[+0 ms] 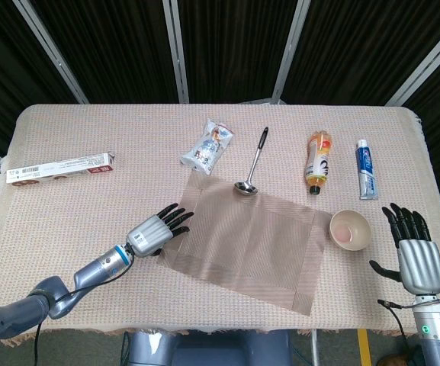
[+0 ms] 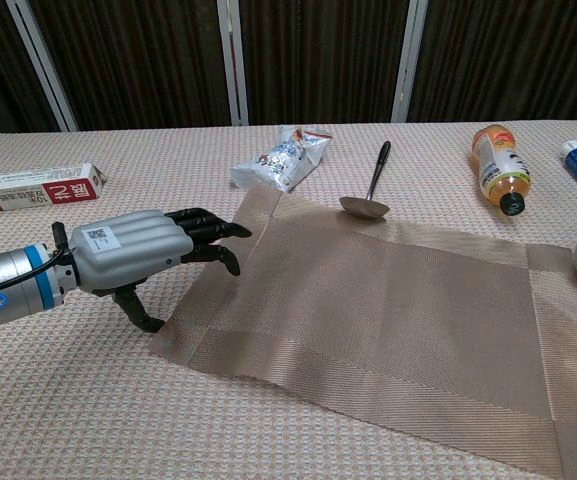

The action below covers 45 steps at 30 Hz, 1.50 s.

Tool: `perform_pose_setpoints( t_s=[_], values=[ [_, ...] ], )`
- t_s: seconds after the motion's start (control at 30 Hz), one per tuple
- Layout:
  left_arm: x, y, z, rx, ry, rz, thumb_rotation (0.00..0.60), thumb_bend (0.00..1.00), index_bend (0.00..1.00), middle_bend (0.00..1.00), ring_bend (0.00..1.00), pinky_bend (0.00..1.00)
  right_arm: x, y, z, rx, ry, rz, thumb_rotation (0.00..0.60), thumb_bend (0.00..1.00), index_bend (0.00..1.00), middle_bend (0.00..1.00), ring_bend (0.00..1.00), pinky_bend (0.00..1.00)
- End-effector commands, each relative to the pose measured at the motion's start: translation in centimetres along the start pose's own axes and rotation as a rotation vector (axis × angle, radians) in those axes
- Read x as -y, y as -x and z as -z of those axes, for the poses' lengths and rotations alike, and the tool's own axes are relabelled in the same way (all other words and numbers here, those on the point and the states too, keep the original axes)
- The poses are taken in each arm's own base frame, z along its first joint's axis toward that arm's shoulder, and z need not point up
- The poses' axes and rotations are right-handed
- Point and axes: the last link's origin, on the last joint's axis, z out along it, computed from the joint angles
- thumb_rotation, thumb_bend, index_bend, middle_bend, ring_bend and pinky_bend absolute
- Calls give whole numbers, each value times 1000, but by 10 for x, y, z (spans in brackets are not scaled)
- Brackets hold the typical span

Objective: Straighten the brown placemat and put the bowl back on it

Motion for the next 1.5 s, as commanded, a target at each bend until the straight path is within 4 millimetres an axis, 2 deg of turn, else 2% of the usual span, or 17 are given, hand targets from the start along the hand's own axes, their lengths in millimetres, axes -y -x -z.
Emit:
perform_pose_setpoints(
  t_s=[0.03, 0.33, 0.6, 0.77, 1.03, 1.27, 1.5],
  values=[
    [-1, -3, -1, -8, 10, -6, 600, 184, 243, 0, 0, 0, 0, -1, 0, -4, -2, 0, 600, 0, 0, 0, 0, 0],
    [-6, -4, -3, -7, 19, 2, 600, 195, 250, 0, 0, 0, 2, -3, 1, -9, -8, -3, 600, 0, 0, 0, 0, 0],
    [-8, -3, -1, -4, 16, 13, 600, 297, 293, 0, 0, 0, 3, -6, 2, -17, -20, -9, 600, 0, 0, 0, 0, 0],
    [-7, -6, 1, -11, 15, 13, 600, 300, 305, 0, 0, 0, 3, -8, 3, -20, -26, -12, 600, 0, 0, 0, 0, 0],
    [-11, -2, 8, 5, 14, 41, 600, 364, 376, 0, 0, 0, 4, -11, 4, -31, -34, -17, 600, 0, 0, 0, 0, 0],
    [-15, 4, 9, 19, 6, 65, 600, 475, 438, 0, 0, 0, 4, -14, 5, -39, -41, -24, 600, 0, 0, 0, 0, 0],
    [-17, 7, 9, 25, 3, 72, 600, 482, 523, 0, 0, 0, 5, -15, 5, -40, -46, -31, 600, 0, 0, 0, 0, 0]
  ],
)
